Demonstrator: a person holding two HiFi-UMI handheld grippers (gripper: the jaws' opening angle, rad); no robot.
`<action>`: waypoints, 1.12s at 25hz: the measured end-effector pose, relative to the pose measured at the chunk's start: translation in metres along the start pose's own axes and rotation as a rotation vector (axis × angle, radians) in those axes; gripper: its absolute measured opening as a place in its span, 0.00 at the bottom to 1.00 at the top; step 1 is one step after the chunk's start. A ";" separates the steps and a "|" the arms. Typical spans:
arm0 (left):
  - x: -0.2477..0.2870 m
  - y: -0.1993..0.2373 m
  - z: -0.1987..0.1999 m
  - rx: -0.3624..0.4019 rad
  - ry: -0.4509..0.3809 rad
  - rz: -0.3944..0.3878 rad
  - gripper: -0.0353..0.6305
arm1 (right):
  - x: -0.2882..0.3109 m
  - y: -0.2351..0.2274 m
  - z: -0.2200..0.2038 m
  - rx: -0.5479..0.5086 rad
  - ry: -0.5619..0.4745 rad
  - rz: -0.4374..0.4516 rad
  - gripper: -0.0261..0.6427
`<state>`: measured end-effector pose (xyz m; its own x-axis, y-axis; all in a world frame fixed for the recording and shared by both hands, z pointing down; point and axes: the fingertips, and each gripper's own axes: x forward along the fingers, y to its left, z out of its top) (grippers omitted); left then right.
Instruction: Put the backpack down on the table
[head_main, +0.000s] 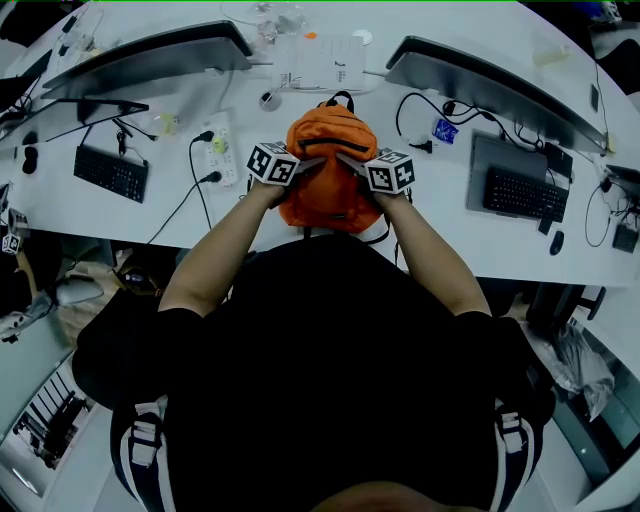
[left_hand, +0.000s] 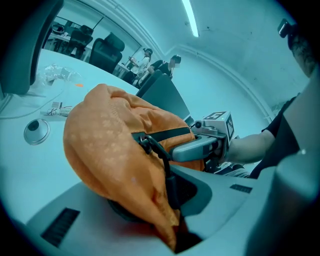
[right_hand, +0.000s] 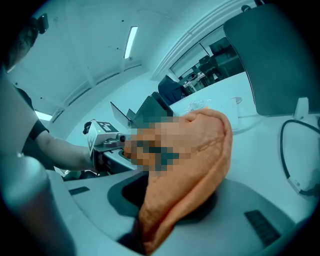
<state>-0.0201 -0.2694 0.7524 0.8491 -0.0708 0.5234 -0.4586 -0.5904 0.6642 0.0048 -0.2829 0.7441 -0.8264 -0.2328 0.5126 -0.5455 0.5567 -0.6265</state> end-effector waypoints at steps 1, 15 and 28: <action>0.000 0.000 -0.001 -0.011 -0.003 -0.004 0.14 | 0.000 0.000 0.000 0.008 0.000 0.007 0.22; -0.010 0.019 -0.020 -0.040 0.017 0.076 0.49 | -0.013 -0.021 -0.003 0.058 -0.030 -0.087 0.50; -0.043 0.028 -0.036 -0.061 -0.014 0.143 0.51 | -0.044 -0.031 -0.017 0.097 -0.066 -0.138 0.51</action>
<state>-0.0792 -0.2536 0.7679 0.7772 -0.1626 0.6079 -0.5901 -0.5238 0.6143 0.0604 -0.2759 0.7507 -0.7486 -0.3555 0.5597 -0.6625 0.4370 -0.6084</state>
